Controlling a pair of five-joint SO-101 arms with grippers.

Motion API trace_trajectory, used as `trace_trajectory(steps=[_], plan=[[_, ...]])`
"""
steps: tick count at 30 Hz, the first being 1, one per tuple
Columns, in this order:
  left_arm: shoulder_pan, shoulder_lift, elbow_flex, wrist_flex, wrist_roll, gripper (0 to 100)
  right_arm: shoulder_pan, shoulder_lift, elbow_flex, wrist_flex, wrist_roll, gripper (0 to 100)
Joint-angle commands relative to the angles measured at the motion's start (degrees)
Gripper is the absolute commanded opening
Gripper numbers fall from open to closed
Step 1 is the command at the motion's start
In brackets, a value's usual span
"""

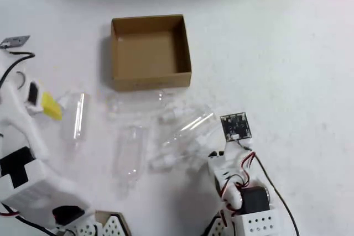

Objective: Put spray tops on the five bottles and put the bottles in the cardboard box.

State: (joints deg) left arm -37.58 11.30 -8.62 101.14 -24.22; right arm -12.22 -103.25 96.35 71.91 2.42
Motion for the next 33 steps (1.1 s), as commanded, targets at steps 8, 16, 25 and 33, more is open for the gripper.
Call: trace_trajectory(steps=[8, 16, 25, 33], plan=[[-10.9, -12.9, 7.4, -0.6, -25.2, 27, 0.7, 0.1, 0.5, 0.5, 0.0, 1.5], [-12.0, -36.7, 36.9, -11.2, -35.2, 27, 0.7, 0.1, 0.5, 0.5, 0.0, 1.5], [-15.2, -60.9, 58.2, -12.8, -45.4, 26, 0.7, 0.1, 0.5, 0.5, 0.0, 1.5], [-19.8, -62.0, 62.8, -12.3, -45.5, 10, 0.7, 0.1, 0.5, 0.5, 0.0, 1.5]])
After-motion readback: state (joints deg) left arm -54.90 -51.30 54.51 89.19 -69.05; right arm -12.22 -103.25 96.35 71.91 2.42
